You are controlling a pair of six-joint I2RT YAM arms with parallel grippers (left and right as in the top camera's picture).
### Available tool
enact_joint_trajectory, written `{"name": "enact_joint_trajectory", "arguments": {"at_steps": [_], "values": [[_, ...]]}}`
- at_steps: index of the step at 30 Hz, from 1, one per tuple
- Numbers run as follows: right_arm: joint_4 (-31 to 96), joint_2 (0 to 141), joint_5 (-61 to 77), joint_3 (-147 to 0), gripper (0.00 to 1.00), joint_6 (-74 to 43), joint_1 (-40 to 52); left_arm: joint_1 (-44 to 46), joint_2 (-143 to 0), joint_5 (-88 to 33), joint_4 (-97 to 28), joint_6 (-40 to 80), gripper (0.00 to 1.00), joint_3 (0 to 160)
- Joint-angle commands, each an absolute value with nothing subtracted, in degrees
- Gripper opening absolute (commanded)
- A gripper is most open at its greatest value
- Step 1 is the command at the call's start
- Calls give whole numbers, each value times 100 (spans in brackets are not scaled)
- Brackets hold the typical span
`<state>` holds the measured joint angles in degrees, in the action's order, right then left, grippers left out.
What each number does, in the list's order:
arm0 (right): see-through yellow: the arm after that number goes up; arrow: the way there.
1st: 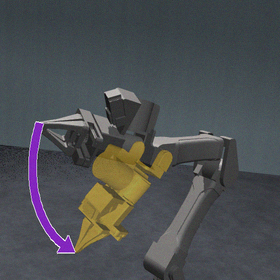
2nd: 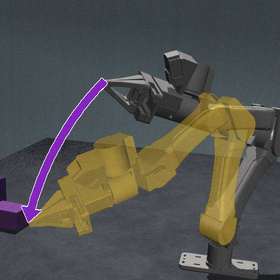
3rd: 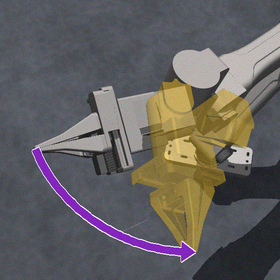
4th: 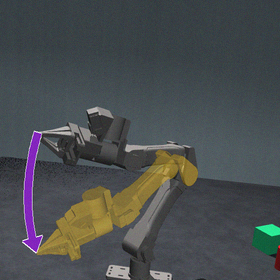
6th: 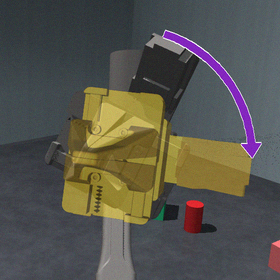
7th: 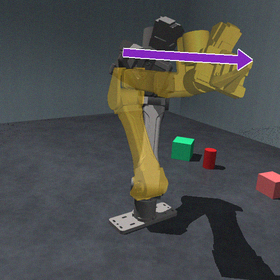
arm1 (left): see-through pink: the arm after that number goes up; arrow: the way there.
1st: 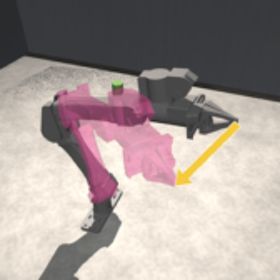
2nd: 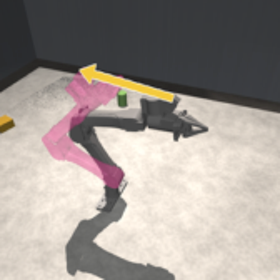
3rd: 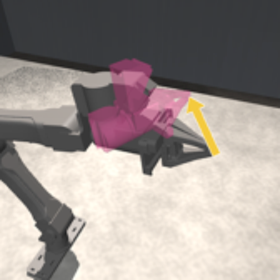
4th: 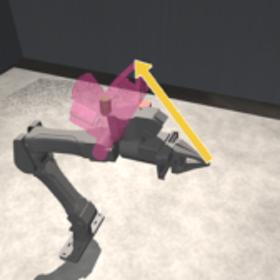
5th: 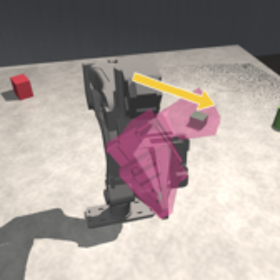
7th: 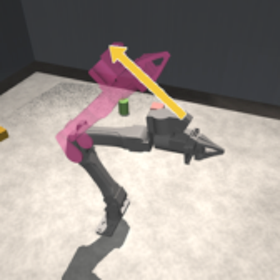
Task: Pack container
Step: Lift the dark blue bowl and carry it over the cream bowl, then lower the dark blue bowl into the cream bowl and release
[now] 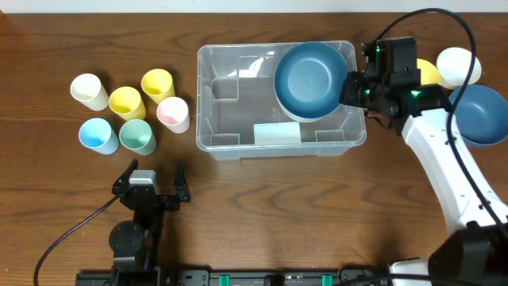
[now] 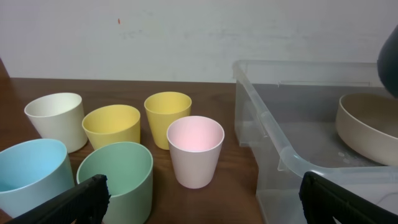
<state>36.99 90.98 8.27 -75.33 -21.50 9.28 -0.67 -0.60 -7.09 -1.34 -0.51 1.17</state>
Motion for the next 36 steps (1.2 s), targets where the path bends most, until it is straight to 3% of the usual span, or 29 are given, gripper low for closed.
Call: {"name": "enact_joint_trajectory", "arguments": {"at_steps": [1, 13, 19, 22, 30, 36], "values": [[3629, 9319, 685, -7638, 1, -2213, 976, -95, -36, -790, -340, -150, 98, 23], [3487, 9485, 659, -7638, 1, -2206, 980, -95, -36, -790, -340, -150, 98, 23], [3461, 9485, 642, -7638, 18, -2206, 982, -95, -36, -790, -340, -150, 98, 23], [3459, 9485, 642, -7638, 20, -2206, 982, -95, -36, -790, -340, -150, 98, 23], [3503, 9472, 819, -7693, 16, -2130, 982, -95, -36, -790, -340, -150, 98, 23], [4637, 9236, 845, -8792, 17, -2117, 891, -95, -36, -790, -340, -150, 98, 23]]}}
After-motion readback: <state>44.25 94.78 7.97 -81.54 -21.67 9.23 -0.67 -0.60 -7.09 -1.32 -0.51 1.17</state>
